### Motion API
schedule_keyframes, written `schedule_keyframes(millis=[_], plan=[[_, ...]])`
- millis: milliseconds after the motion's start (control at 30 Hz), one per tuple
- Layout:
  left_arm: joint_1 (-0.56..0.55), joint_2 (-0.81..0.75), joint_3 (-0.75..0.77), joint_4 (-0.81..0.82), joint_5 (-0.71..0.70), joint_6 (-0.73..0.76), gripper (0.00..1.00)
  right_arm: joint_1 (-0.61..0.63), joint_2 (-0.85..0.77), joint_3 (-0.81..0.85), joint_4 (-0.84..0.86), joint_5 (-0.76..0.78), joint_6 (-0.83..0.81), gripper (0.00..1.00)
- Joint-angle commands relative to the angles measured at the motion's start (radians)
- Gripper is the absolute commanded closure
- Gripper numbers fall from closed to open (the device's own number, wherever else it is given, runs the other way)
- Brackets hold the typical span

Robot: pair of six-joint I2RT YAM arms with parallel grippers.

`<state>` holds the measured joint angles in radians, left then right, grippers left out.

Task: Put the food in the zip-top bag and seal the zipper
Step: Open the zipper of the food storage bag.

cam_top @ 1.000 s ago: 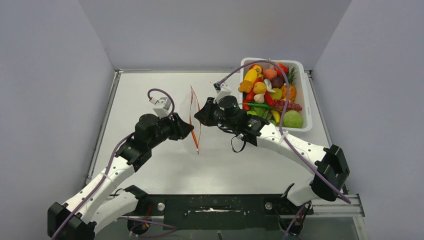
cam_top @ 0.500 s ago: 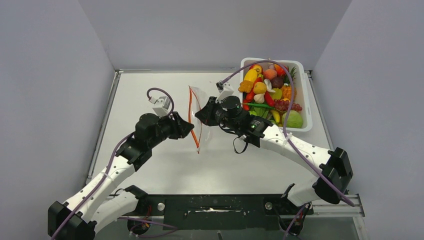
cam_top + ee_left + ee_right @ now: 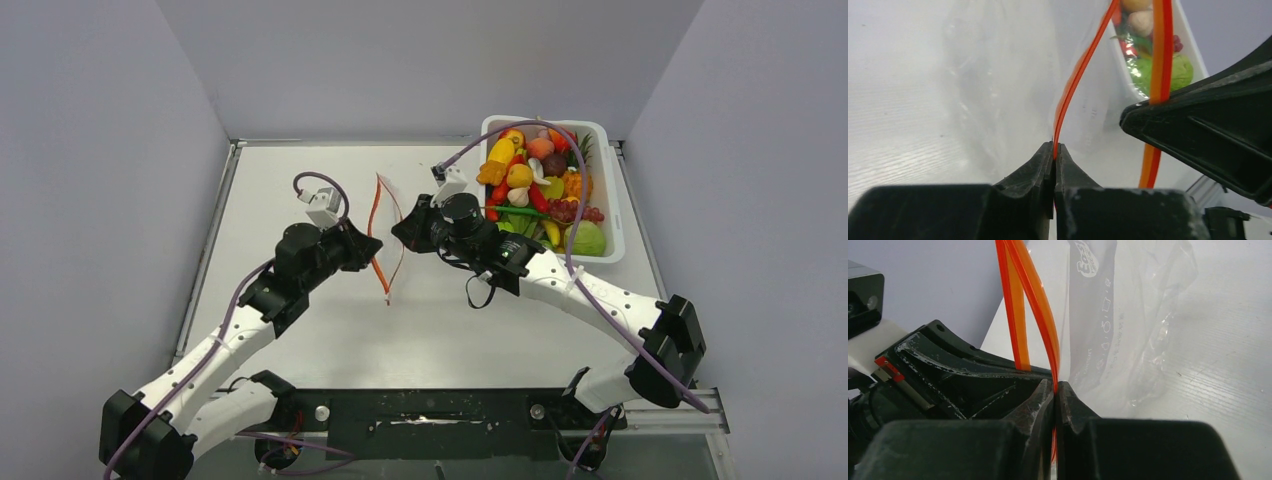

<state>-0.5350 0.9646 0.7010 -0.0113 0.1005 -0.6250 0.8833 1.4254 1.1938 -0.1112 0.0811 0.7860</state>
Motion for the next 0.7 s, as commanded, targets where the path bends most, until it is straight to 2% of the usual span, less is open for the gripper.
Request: schedule_keyframes(millis=[0, 267, 500, 533, 667], plan=[[0.002, -0.017, 0.066, -0.053, -0.17, 0.082, 1.0, -0.035, -0.021, 0.004, -0.011, 0.057, -0.049, 1.0], [0.025, -0.042, 0.145, -0.166, -0.423, 0.224, 1.0, -0.189, -0.117, -0.082, -0.07, 0.063, -0.063, 1.0], [0.078, -0.076, 0.188, -0.177, -0.383, 0.299, 1.0, -0.181, -0.125, -0.169, 0.018, -0.022, -0.054, 1.0], [0.078, -0.084, 0.186, -0.173, -0.363, 0.315, 1.0, -0.18, -0.115, -0.171, 0.026, -0.039, -0.06, 0.99], [0.078, -0.111, 0.159, -0.162, -0.276, 0.358, 1.0, -0.177, -0.086, -0.142, 0.028, -0.078, -0.102, 0.79]])
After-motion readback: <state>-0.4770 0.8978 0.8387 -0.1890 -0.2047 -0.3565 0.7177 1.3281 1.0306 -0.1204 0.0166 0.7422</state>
